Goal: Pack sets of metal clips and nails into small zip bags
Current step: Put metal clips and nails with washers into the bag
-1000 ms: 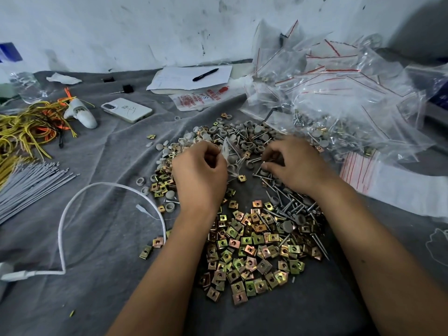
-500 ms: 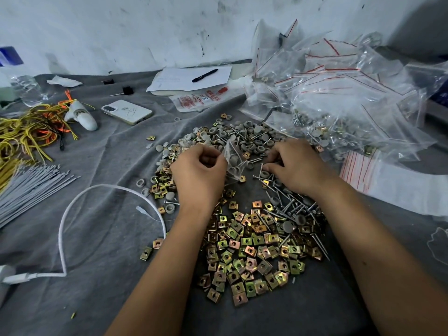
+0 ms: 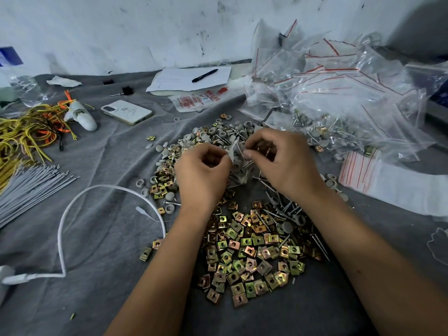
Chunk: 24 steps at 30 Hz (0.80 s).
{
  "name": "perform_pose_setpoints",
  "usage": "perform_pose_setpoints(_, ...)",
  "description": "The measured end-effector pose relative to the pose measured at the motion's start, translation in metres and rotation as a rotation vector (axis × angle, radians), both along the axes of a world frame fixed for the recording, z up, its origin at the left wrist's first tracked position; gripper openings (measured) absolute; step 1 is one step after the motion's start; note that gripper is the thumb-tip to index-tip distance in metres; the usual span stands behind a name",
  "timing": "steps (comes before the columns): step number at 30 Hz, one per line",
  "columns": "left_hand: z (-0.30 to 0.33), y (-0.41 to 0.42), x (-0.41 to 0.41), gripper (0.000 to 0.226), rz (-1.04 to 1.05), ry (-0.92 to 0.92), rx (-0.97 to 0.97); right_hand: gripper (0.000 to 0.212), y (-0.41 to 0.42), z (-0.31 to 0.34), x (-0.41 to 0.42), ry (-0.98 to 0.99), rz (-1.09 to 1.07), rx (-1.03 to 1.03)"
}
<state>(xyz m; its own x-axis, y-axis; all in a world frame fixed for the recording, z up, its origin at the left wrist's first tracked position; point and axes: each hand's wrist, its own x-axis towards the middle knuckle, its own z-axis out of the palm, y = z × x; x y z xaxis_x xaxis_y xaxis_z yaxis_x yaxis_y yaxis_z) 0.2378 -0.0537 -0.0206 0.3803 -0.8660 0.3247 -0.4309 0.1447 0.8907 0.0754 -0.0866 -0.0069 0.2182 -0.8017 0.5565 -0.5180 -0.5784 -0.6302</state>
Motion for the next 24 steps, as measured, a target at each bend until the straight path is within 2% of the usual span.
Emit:
perform_pose_setpoints(2,0.0,0.0,0.001,0.019,-0.017,0.081,0.003,0.012,-0.002,0.0,-0.002,-0.028,-0.061,0.027)
perform_pose_setpoints(4,0.0,-0.001,0.001,0.019,-0.032,0.152,0.005,0.019,-0.004,-0.003,-0.003,0.041,-0.112,0.117)
perform_pose_setpoints(6,0.0,-0.002,0.003,0.02,-0.052,0.213,-0.005,0.019,-0.004,-0.006,-0.002,0.11,-0.104,0.18)
perform_pose_setpoints(8,0.0,-0.003,0.004,0.022,-0.069,0.271,-0.03,0.014,-0.003,-0.005,-0.001,0.085,-0.047,0.217)
perform_pose_setpoints(13,0.003,-0.002,0.003,0.02,-0.129,0.369,-0.058,0.019,-0.001,0.001,-0.003,-0.168,0.069,0.307)
perform_pose_setpoints(17,0.005,0.0,0.001,0.019,-0.257,0.425,-0.046,0.028,0.003,0.01,-0.005,-0.458,0.192,0.51)
perform_pose_setpoints(21,0.007,0.001,0.0,0.02,-0.3,0.455,-0.072,0.013,0.0,0.018,-0.019,-0.601,0.424,0.836)
perform_pose_setpoints(24,0.009,0.001,0.0,0.027,-0.314,0.495,-0.082,0.011,-0.001,0.019,-0.026,-0.667,0.576,0.963)
